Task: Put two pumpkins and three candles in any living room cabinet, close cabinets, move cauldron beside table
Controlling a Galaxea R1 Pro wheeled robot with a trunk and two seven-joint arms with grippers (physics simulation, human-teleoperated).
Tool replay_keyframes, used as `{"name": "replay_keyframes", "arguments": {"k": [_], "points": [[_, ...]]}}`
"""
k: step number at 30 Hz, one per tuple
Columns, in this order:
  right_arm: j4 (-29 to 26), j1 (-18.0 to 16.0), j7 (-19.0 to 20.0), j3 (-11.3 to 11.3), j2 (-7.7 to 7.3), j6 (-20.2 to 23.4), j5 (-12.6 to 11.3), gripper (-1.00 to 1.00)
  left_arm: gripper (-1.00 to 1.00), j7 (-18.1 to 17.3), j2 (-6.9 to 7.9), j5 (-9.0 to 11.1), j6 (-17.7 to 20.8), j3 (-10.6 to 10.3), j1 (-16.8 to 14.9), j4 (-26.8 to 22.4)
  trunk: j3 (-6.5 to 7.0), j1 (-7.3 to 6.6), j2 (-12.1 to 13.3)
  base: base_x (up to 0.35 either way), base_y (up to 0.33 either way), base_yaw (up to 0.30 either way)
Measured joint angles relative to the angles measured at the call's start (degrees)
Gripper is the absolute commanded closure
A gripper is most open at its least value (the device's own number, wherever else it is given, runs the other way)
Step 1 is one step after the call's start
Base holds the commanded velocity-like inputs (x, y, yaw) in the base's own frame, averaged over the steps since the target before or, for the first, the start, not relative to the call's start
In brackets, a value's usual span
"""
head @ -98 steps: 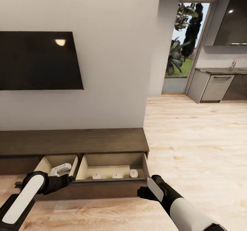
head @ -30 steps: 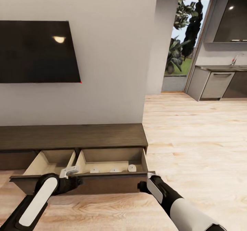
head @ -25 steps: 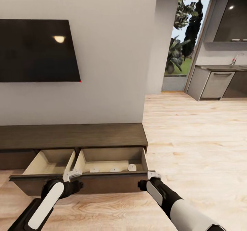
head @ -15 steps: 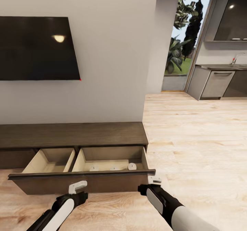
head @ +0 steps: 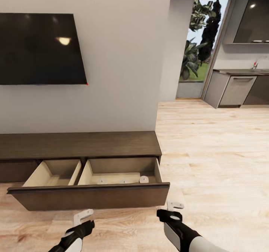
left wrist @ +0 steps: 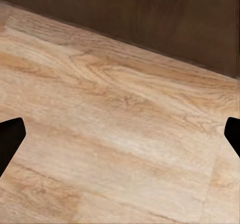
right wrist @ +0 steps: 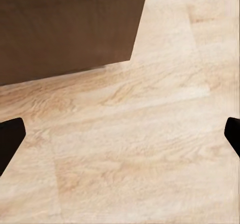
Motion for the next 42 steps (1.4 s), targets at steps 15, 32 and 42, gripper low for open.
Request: {"name": "replay_keyframes", "arguments": {"k": [15,32,42], "points": [[0.7,3.33,-0.08,0.21,0.37,-13.34,0.55,-1.0,-1.0,-3.47,-0.31,-1.29,-6.3,-3.29,-0.24,2.07,-2.69,3.29,-6.02,0.0,0.0,0.0],[0.93,4.64,7.89,8.75,1.01,-23.33,0.43,-1.0,-1.0,-3.69,-4.04,-15.98,-7.44,-1.38,-0.38,2.98,-5.74,7.03,-12.84,0.0,0.0,0.0],[0.73,4.64,7.99,8.71,0.97,-23.94,0.27,-1.0,-1.0,-9.73,-4.1,-16.36,-9.58,2.56,-1.27,4.81,-7.54,9.23,-16.85,0.0,0.0,0.0]]}}
